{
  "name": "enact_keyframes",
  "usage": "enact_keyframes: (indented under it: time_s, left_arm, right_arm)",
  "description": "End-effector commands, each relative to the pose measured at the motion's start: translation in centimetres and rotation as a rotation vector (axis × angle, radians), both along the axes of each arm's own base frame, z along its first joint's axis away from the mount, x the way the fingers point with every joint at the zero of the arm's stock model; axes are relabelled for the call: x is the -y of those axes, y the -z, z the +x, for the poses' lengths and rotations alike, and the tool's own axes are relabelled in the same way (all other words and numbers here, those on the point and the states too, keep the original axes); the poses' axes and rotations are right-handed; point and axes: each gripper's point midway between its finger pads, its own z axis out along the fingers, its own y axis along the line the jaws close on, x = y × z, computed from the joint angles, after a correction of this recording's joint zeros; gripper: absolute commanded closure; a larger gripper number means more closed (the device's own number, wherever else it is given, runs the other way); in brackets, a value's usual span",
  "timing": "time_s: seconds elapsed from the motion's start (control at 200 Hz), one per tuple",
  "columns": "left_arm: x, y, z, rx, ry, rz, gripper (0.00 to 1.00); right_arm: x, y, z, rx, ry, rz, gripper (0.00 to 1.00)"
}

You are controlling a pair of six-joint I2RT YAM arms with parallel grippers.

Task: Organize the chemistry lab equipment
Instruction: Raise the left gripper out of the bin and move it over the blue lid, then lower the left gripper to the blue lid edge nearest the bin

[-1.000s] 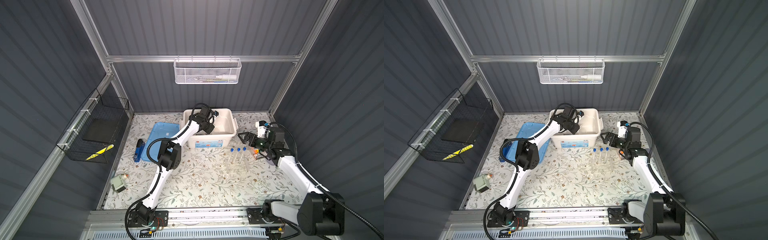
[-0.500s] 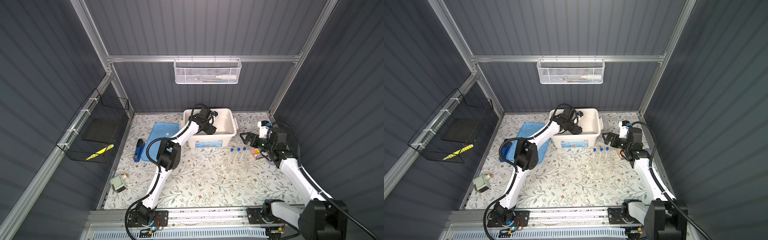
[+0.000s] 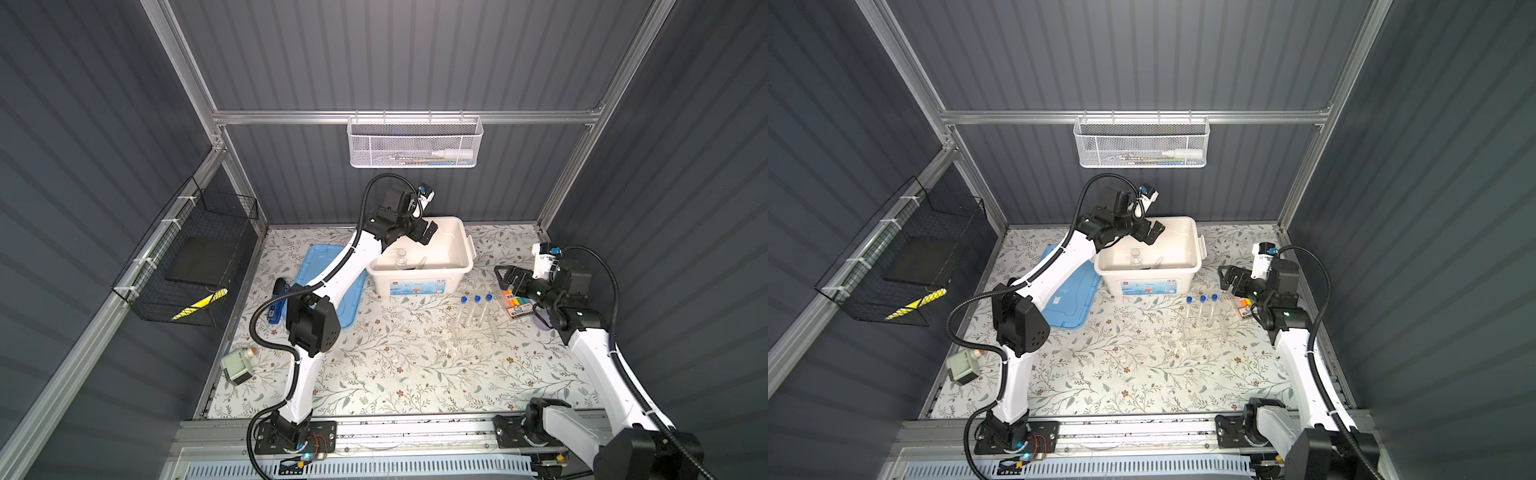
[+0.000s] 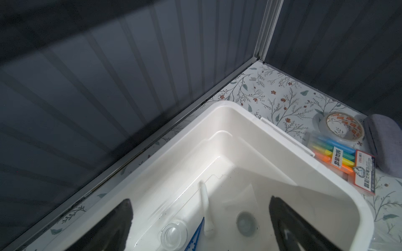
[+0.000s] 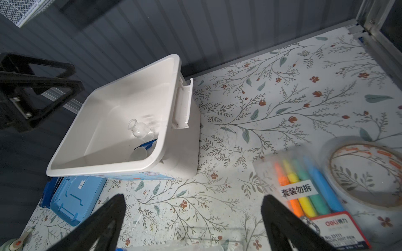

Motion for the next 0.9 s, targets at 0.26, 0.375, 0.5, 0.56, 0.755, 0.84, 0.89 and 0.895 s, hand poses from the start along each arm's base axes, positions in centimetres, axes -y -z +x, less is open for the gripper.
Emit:
enact_keyframes:
  time_s: [0.26,0.375,0.5,0.56,0.755,0.84,0.89,0.895]
  left_arm:
    - [-9.9,-3.6,-2.6,0.084,-0.412,-0.020,0.00]
    - [-13.8,-2.6,-3.8,0.060,-0.541,-0.004,0.00]
    - [-19.1,-0.2,-4.9,-0.028,-0.673,-0.020,0.00]
    - [-21.6,1.1,-5.6,-0.063,-0.737,-0.020,0.00]
    - [-27.9,6.5,-8.6,-0.204,-0.856,-0.008,0.00]
    - [-29.1,8.5,-9.5,-0.258,-0.877,0.009,0.00]
    - [-29.7,9.6,-9.9,-0.287,-0.891,0.027,0.01]
    - [-29.7,9.7,-9.9,-0.290,-0.892,0.028,0.01]
  right_arm:
    - [0.7,1.2,-1.1,-0.005,0.016,-0.012,0.01]
    - [0.5,1.3,-1.1,-0.005,0.008,-0.006,0.01]
    - [0.4,1.3,-1.1,-0.006,-0.001,0.007,0.01]
    - [0.3,1.4,-1.1,-0.007,-0.002,0.012,0.01]
    - [0.1,1.2,-1.2,-0.003,-0.007,0.025,0.01]
    - [-0.1,1.0,-1.3,0.001,-0.018,0.034,0.01]
    - [-0.4,0.7,-1.3,0.005,-0.031,0.042,0.01]
    - [-0.4,0.7,-1.3,0.005,-0.033,0.043,0.01]
